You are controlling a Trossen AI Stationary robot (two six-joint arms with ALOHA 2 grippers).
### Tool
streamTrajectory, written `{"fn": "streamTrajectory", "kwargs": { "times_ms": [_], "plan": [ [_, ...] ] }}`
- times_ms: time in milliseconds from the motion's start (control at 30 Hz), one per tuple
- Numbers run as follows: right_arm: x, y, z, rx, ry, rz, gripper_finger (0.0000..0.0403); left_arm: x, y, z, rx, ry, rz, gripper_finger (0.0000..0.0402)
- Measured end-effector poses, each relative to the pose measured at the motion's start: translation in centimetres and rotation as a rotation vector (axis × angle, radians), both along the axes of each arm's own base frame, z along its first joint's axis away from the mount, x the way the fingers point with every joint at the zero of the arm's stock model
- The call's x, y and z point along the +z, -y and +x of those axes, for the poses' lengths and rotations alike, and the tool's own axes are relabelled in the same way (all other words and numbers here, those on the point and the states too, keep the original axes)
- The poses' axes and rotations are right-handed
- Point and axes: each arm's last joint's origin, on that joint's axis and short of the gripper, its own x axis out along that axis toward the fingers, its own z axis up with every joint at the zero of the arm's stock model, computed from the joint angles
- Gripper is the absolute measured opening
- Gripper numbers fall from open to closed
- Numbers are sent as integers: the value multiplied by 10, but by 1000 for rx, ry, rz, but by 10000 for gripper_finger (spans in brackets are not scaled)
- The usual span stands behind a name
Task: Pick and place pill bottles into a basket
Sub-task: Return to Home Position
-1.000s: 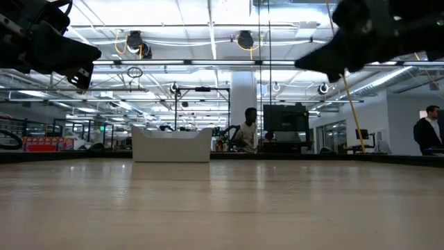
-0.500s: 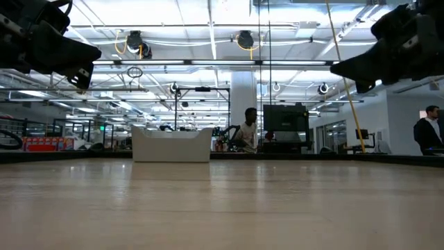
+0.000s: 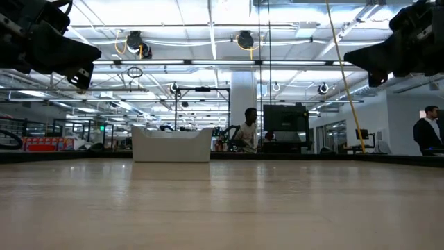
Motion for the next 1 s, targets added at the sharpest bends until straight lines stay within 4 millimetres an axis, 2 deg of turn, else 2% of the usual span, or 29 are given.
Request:
{"fn": "streamTrajectory", "kwargs": {
  "times_ms": [233,367,1000],
  "plan": [
    [-1,2,0,-61,-24,-27,0,0,0,0,0,-1,0,31],
    [2,2,0,-61,12,32,0,0,0,0,0,1,0,31],
    [7,2,0,-59,71,45,3,0,0,0,0,0,0,31]
  ]
}}
